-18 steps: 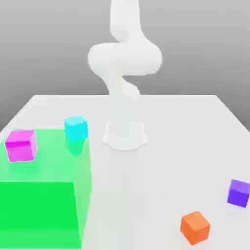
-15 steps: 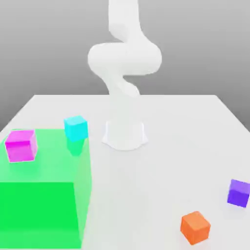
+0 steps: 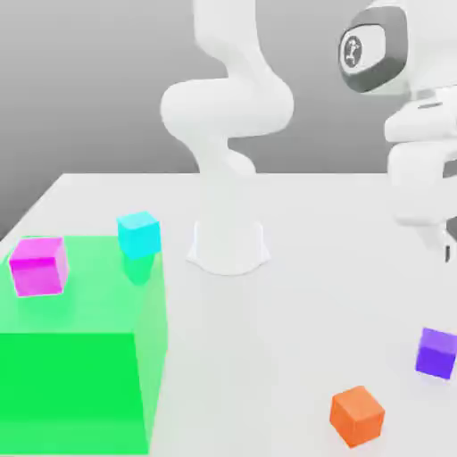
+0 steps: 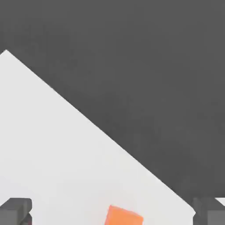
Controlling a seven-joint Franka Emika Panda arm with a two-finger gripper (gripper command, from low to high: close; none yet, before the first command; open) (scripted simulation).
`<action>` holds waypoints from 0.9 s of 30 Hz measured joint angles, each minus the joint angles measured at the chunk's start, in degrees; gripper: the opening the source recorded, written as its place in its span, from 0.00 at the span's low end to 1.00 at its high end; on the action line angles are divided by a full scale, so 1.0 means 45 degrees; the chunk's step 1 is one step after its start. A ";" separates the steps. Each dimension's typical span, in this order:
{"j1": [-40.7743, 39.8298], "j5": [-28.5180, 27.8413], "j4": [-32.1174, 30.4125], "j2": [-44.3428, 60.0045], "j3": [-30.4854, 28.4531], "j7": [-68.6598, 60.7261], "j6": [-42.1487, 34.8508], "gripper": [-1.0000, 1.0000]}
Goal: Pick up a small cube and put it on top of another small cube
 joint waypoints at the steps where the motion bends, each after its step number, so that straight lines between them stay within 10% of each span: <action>1: 0.0315 -0.0172 -0.0096 0.0474 0.0115 -0.0045 0.0193 0.50; 12: 0.2646 -0.2965 -0.0245 0.5668 -0.0669 0.0908 0.2991 0.50; 13: 0.2807 -0.3107 -0.0185 0.5948 -0.0858 0.1017 0.3211 0.00; 27: 0.1161 -0.1182 -0.0544 0.3347 -0.0119 -0.0868 0.1039 0.00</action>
